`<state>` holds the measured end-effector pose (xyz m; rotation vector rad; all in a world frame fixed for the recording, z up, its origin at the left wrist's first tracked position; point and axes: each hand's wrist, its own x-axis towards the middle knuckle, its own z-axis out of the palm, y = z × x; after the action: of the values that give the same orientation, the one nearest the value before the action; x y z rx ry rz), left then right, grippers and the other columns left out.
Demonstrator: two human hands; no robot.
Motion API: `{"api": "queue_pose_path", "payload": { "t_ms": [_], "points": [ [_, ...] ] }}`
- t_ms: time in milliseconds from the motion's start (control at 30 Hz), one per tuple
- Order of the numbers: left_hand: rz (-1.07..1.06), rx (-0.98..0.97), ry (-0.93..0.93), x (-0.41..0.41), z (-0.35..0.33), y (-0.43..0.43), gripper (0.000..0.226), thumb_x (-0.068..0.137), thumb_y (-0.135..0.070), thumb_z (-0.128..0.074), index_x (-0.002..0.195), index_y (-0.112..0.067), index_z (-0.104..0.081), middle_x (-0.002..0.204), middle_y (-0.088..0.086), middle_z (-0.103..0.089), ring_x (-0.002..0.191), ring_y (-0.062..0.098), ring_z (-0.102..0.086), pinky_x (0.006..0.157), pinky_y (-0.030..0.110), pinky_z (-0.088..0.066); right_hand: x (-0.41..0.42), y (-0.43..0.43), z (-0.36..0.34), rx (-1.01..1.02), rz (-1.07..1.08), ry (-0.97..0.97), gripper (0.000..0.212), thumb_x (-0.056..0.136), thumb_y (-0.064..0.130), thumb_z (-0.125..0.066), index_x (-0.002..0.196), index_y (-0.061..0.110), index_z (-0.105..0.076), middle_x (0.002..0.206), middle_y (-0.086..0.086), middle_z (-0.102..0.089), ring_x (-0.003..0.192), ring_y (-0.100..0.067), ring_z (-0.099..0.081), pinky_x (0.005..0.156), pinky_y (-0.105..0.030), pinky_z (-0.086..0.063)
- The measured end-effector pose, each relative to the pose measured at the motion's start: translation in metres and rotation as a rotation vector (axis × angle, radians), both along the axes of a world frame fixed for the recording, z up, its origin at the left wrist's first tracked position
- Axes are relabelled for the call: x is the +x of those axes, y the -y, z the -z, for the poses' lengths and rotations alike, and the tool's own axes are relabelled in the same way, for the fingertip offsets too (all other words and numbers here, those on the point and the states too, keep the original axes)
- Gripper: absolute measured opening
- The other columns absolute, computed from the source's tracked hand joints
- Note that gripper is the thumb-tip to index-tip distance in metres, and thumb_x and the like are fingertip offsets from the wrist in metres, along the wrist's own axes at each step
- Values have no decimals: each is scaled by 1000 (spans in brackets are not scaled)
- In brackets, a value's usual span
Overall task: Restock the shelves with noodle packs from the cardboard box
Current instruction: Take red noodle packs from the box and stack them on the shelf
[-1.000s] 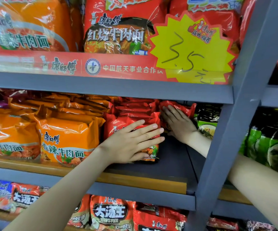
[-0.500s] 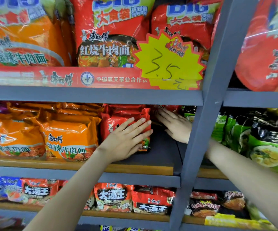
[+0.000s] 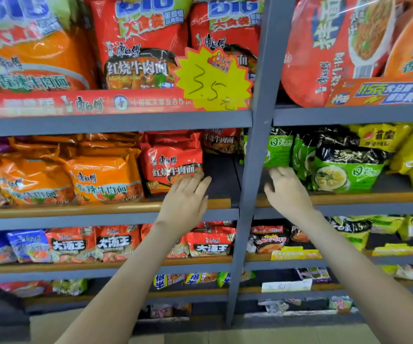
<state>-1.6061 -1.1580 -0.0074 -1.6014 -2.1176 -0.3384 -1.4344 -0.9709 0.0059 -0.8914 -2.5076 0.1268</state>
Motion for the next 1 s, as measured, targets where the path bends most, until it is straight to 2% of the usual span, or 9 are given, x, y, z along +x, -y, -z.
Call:
{"api": "queue_pose_path", "payload": {
  "t_ms": [167,267,400,500,667,800,867,933,1000],
  "points": [
    [-13,113,108,47,16,37,41,88,-22,-40,116,-3,-63,105,11,-67,88,29,-64,69,38,-55,33,55,17,26,-7,-327,16,89,9,-58,102,2,-62,99,-13,-59,97,-33,-49,83,-42,-43],
    [-68,135,158,69,39,72,36,89,-20,-42,112,-3,-64,99,11,-68,82,30,-65,62,36,-54,43,95,37,-45,-101,-334,13,89,11,-59,100,4,-60,96,-9,-58,97,-27,-47,83,-35,-39],
    [-222,21,271,86,82,138,31,86,-14,-55,114,-4,-63,98,11,-66,80,32,-63,56,34,-51,30,149,78,-156,-292,-132,23,90,14,-58,110,3,-60,104,-10,-59,104,-29,-50,88,-40,-43],
    [-374,-72,371,83,116,193,37,88,-21,-45,117,-3,-60,102,13,-65,83,34,-62,60,38,-52,7,191,106,-236,-444,29,29,94,19,-54,120,6,-57,117,-10,-57,115,-29,-45,96,-38,-38],
    [-634,-181,508,72,171,278,46,86,-28,-38,114,-2,-63,96,13,-66,78,34,-64,57,37,-55,-47,259,154,-227,-702,153,23,84,13,-66,105,5,-62,98,-10,-60,97,-29,-51,84,-35,-40],
    [-857,-218,678,61,222,344,36,85,-17,-59,117,-1,-63,107,16,-67,83,34,-66,61,38,-56,-99,315,199,-219,-887,369,26,84,16,-65,109,6,-61,99,-9,-60,95,-31,-55,85,-40,-46],
    [-967,-221,762,49,252,376,40,78,-13,-67,116,0,-63,106,17,-66,79,36,-66,58,38,-56,-127,344,226,-219,-961,473,31,83,16,-61,112,6,-61,102,-9,-61,96,-32,-57,89,-39,-44],
    [-1073,-246,853,38,286,402,46,71,-11,-74,115,1,-64,106,17,-67,79,35,-66,60,38,-56,-155,372,257,-223,-1022,622,37,89,18,-56,125,8,-55,117,-8,-57,109,-31,-53,96,-32,-34],
    [-1156,-270,971,28,321,422,55,69,-13,-77,120,-1,-62,113,17,-65,89,34,-67,68,39,-56,-180,396,294,-239,-1069,777,45,98,24,-46,141,14,-38,138,-2,-44,129,-22,-37,106,-28,-27]
  ]
}}
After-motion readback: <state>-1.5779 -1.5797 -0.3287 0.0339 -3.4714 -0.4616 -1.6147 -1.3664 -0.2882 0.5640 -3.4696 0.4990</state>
